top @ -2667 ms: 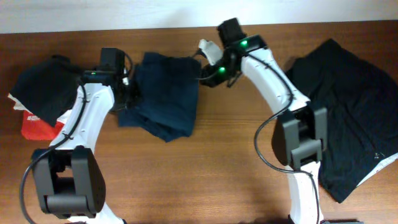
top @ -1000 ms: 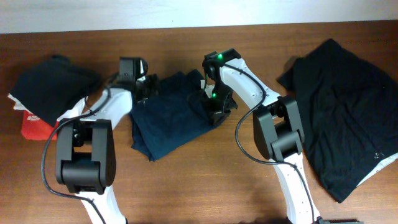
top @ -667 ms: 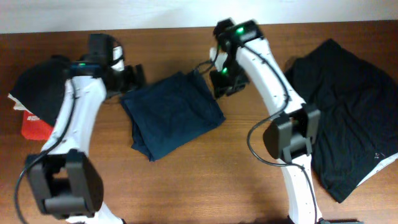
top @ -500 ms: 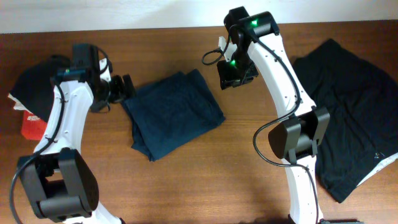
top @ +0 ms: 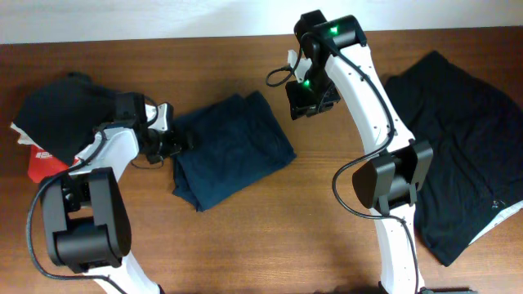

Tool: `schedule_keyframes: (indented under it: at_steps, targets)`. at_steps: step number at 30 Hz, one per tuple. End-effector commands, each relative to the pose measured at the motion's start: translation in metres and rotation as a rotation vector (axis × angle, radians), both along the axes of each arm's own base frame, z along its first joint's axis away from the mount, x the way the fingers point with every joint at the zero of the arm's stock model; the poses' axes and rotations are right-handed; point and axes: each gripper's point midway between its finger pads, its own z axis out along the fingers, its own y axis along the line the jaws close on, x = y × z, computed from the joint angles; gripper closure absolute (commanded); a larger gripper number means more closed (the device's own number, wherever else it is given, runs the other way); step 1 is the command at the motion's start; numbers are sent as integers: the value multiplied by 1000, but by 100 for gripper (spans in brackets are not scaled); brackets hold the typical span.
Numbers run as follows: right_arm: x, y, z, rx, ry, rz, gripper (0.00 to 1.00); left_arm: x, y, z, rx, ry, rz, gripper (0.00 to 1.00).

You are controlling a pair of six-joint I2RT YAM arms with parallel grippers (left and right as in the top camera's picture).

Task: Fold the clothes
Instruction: 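Grasp the folded shorts with the left gripper and carry them left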

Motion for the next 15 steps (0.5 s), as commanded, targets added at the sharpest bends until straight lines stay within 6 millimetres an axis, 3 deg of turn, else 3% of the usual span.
schedule_keyframes:
  at_steps: [1,3,5,6,10,13,15]
  targets:
    - [0,0,7,-6,-21,2,62,-15,-25,-42,-52,86,-64,20]
    - [1,0,7,-6,-22,2,62,-8,-39,-37,-81,40,-98,71]
    - [0,0,7,-6,-21,2,62,3,-51,-29,-106,-4,-111,94]
    - [0,0,7,-6,-21,2,62,8,-54,-26,-108,-21,-109,100]
    - [0,-1,7,-10,-21,2,66,50,-47,15,-72,-125,-100,99]
    - [2,-7,6,-27,-26,-6,66,87,-11,71,39,-185,-30,99]
    - [4,-16,6,-44,-24,-20,66,99,12,103,124,-225,-13,100]
